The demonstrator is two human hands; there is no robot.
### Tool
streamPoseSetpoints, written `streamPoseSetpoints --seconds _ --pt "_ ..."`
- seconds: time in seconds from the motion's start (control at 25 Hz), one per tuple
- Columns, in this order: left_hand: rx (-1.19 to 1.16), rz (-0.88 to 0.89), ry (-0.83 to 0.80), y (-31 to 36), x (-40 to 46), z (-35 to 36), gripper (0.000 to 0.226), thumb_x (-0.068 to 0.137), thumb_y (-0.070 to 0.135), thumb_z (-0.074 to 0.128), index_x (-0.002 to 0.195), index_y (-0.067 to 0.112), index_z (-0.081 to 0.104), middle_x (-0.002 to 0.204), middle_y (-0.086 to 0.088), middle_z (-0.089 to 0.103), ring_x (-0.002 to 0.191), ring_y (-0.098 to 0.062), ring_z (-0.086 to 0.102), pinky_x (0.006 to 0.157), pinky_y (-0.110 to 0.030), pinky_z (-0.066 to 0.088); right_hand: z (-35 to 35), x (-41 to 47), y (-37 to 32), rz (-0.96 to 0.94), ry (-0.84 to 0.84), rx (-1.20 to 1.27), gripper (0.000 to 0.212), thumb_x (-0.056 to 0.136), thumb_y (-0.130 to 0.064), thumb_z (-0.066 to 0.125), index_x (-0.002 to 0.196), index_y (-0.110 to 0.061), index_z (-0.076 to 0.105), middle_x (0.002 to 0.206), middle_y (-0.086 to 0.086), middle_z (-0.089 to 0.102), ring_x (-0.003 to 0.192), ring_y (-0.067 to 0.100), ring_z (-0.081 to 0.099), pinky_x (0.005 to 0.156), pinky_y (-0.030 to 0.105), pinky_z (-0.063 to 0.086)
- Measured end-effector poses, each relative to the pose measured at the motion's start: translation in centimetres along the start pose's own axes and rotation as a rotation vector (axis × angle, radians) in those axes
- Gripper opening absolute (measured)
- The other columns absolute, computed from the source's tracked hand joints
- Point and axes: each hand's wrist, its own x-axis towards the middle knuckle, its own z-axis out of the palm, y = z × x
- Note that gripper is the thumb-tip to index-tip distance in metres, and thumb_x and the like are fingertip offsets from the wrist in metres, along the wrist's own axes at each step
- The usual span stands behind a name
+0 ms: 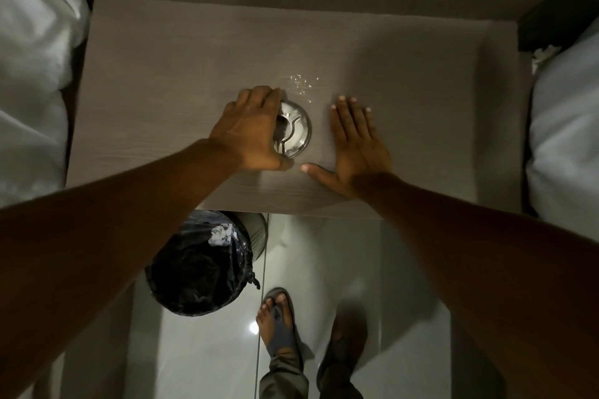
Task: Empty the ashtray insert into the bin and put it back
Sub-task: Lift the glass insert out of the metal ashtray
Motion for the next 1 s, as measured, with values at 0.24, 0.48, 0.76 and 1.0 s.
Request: streamPoseSetpoints --seconds 0.24,0.48,0.76,1.0 --pt "-0.099 -0.047 0.01 -0.2 0.4 0.1 0.124 0.047 0.064 0.085 0.148 0.014 0.033 0.143 -0.008 0.04 0.129 -0.028 0.037 0.105 -0.044 0.036 0.4 -0.1 0.2 -0.011 0.041 0.018 0.121 0.085 -0.089 0.029 0.16 0.004 0.017 0.169 0.027 0.014 0.158 0.041 0.008 0.127 0.058 0.009" --pt "-0.189 -0.036 0.025 -2.2 -0.9 -1.9 0.118 0.046 0.058 0.088 0.145 0.018 0.037 0.141 -0.007 0.042 0.13 -0.027 0.035 0.104 -0.04 0.028 0.6 0.0 0.1 -0.016 0.069 -0.005 0.121 0.083 -0.091 0.03 0.159 0.003 0.02 0.168 0.027 0.017 0.157 0.042 0.012 0.127 0.058 0.009" --pt "-0.127 -0.323 -0.009 -8.9 -1.1 -3.3 0.12 0.042 0.06 0.09 0.144 0.022 0.041 0.143 -0.007 0.042 0.131 -0.032 0.034 0.107 -0.049 0.033 0.9 0.0 0.2 -0.025 0.094 -0.023 0.12 0.084 -0.09 0.032 0.159 0.004 0.021 0.168 0.026 0.018 0.157 0.042 0.012 0.128 0.056 0.006" --pt "-0.134 -0.333 -0.018 -9.5 0.0 -2.1 0.119 0.04 0.055 0.093 0.143 0.023 0.042 0.14 -0.007 0.036 0.129 -0.033 0.033 0.106 -0.047 0.033 0.8 0.0 0.2 -0.017 0.087 -0.024 0.12 0.084 -0.088 0.035 0.16 0.003 0.02 0.169 0.025 0.015 0.158 0.041 0.01 0.128 0.055 0.004"
